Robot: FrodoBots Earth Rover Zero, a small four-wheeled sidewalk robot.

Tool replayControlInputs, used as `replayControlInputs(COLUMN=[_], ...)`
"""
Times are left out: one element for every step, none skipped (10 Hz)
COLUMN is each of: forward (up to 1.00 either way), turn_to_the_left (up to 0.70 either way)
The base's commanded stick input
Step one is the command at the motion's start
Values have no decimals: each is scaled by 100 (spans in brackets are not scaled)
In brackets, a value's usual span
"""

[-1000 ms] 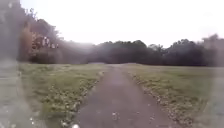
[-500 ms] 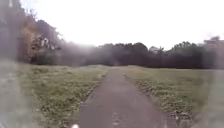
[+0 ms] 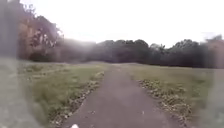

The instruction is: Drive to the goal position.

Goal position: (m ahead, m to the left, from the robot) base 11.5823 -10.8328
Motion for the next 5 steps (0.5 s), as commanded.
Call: replayControlInputs(forward=[100, 100, 100, 100, 100], turn_to_the_left=[0, 0, 0, 0, 0])
